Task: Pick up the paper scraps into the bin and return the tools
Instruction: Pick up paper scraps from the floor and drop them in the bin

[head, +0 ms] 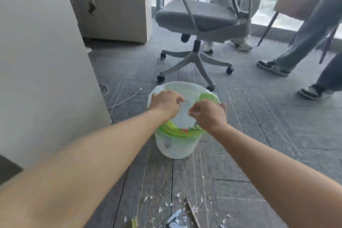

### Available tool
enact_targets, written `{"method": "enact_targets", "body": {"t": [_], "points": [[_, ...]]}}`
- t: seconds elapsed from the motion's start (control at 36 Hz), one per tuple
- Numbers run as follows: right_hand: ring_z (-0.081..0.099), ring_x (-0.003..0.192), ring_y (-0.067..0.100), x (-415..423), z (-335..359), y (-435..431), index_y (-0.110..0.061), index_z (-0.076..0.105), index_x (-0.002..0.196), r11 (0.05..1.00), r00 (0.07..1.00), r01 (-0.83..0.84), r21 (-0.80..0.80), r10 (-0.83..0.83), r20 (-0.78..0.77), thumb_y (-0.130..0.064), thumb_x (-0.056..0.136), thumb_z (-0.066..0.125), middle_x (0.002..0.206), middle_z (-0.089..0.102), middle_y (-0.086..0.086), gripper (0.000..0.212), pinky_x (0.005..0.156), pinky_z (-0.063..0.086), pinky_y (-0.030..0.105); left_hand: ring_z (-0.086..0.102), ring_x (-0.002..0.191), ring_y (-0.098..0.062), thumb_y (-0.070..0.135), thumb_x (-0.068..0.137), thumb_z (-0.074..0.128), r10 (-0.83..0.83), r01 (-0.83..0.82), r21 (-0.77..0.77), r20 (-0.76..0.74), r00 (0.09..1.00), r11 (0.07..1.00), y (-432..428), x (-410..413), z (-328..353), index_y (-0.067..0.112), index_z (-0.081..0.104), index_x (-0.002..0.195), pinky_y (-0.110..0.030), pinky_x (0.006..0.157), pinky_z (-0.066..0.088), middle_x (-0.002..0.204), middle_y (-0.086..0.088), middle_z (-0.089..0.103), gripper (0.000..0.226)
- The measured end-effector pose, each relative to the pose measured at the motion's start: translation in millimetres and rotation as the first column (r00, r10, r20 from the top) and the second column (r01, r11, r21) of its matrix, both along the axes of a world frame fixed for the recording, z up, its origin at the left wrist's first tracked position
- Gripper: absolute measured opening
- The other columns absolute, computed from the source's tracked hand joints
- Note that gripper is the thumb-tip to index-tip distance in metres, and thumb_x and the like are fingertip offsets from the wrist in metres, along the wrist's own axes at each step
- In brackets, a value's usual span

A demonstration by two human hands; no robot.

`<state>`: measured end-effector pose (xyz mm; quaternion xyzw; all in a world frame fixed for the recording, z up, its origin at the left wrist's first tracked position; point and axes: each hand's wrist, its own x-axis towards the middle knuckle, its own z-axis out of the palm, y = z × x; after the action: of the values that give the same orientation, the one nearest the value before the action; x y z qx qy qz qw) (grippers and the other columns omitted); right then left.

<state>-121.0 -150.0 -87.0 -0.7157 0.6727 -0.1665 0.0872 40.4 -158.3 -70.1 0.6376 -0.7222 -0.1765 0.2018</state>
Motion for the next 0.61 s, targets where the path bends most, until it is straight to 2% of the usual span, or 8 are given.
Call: {"method": "enact_targets", "body": {"t": [0.08,0.19,0.28,0.33,0.39,0.44,0.61], "points": [[0.059,0.091,0.013,-4,1,10,-0.034,0.071,0.087,0.999,1.0,-0.01,-0.04,0.01,0.002,-0.047,0.084,0.064,0.089,0.067,-0.014,0.015,0.082,0.022,0.038,0.061,0.105,-0.011,0.027,0.085,0.067,-0.039,0.039,-0.002,0.01,0.999,0.999,4,0,2,0.035,0.07,0.106,-0.042,0.104,0.038,0.103,0.016,0.07,0.023],[0.054,0.094,0.011,-9,3,38,-0.034,0.068,0.096,0.989,0.991,-0.08,-0.126,0.092,0.096,-0.047,0.084,0.065,0.099,0.062,-0.015,0.018,0.078,0.02,0.035,0.061,0.096,-0.009,0.031,0.084,0.067,-0.099,0.095,-0.034,-0.138,0.985,0.995,33,3,5,0.034,0.068,0.109,-0.041,0.097,0.045,0.098,0.017,0.07,0.026],[0.053,0.089,0.009,-15,-6,76,-0.035,0.067,0.095,0.969,0.973,-0.151,-0.196,0.18,0.143,-0.04,0.082,0.069,0.098,0.062,-0.017,0.014,0.076,0.019,0.033,0.061,0.087,-0.001,0.026,0.086,0.068,-0.151,0.132,-0.111,-0.187,0.971,0.985,73,9,1,0.031,0.068,0.109,-0.025,0.084,0.051,0.093,0.019,0.069,0.024],[0.05,0.086,0.006,-19,-22,104,-0.034,0.066,0.093,0.966,0.963,-0.178,-0.185,0.21,0.17,-0.037,0.079,0.072,0.097,0.061,-0.017,0.015,0.078,0.022,0.034,0.062,0.085,0.003,0.019,0.085,0.07,-0.186,0.161,-0.118,-0.243,0.952,0.98,101,15,-11,0.027,0.069,0.108,-0.01,0.076,0.047,0.091,0.017,0.07,0.025],[0.047,0.086,0.003,-24,-43,132,-0.034,0.066,0.094,0.967,0.957,-0.214,-0.135,0.235,0.172,-0.036,0.079,0.073,0.097,0.059,-0.02,0.017,0.078,0.022,0.033,0.061,0.087,0.002,0.013,0.083,0.071,-0.198,0.176,-0.102,-0.283,0.938,0.979,127,23,-30,0.026,0.07,0.109,-0.007,0.077,0.043,0.091,0.016,0.07,0.028],[0.047,0.088,0.001,-28,-70,159,-0.034,0.066,0.097,0.968,0.952,-0.245,-0.047,0.249,0.176,-0.035,0.08,0.073,0.097,0.056,-0.025,0.018,0.078,0.02,0.03,0.061,0.089,-0.001,0.014,0.082,0.071,-0.167,0.161,-0.046,-0.3,0.939,0.986,151,29,-57,0.029,0.069,0.109,-0.014,0.08,0.043,0.09,0.017,0.07,0.03],[0.051,0.087,0.001,-43,-157,239,-0.039,0.062,0.094,0.945,0.967,-0.201,0.259,0.149,0.207,-0.034,0.087,0.067,0.094,0.06,-0.025,0.01,0.082,0.025,0.031,0.057,0.091,0.002,0.018,0.085,0.069,-0.07,0.135,0.233,-0.267,0.961,0.963,223,36,-144,0.034,0.066,0.109,-0.02,0.082,0.043,0.089,0.022,0.068,0.029]]}}
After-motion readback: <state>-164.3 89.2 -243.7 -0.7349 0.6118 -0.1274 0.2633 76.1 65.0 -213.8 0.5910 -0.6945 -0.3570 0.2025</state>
